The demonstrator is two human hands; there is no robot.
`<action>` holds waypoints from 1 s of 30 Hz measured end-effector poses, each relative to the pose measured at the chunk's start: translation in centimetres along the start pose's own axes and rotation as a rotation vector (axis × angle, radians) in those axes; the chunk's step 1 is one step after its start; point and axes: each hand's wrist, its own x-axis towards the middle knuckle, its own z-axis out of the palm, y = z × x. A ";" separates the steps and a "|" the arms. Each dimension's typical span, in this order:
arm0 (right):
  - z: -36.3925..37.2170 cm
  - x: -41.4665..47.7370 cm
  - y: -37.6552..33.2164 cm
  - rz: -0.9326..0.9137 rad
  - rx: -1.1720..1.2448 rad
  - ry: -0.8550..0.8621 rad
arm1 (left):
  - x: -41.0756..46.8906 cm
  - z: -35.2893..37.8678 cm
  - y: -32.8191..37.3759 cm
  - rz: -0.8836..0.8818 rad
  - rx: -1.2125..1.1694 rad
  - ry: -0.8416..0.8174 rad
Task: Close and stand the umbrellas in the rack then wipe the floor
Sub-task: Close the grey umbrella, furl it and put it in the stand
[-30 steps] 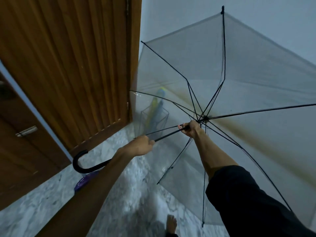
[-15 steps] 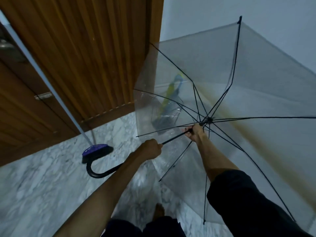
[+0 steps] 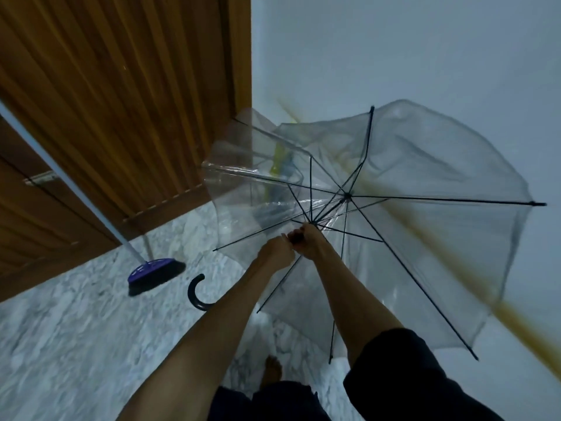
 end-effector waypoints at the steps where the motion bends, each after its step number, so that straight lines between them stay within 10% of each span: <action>1: -0.6 0.1 0.0 -0.001 0.002 0.018 | 0.2 0.3 0.4 0.004 0.015 -0.016; 18: 1.8 1.3 2.5 -0.145 -0.256 0.361 | -3.3 -1.2 -5.6 0.274 0.276 -0.137; 30: 6.0 3.0 3.4 -0.191 -0.280 0.385 | -9.7 -6.5 -14.4 0.359 0.695 0.178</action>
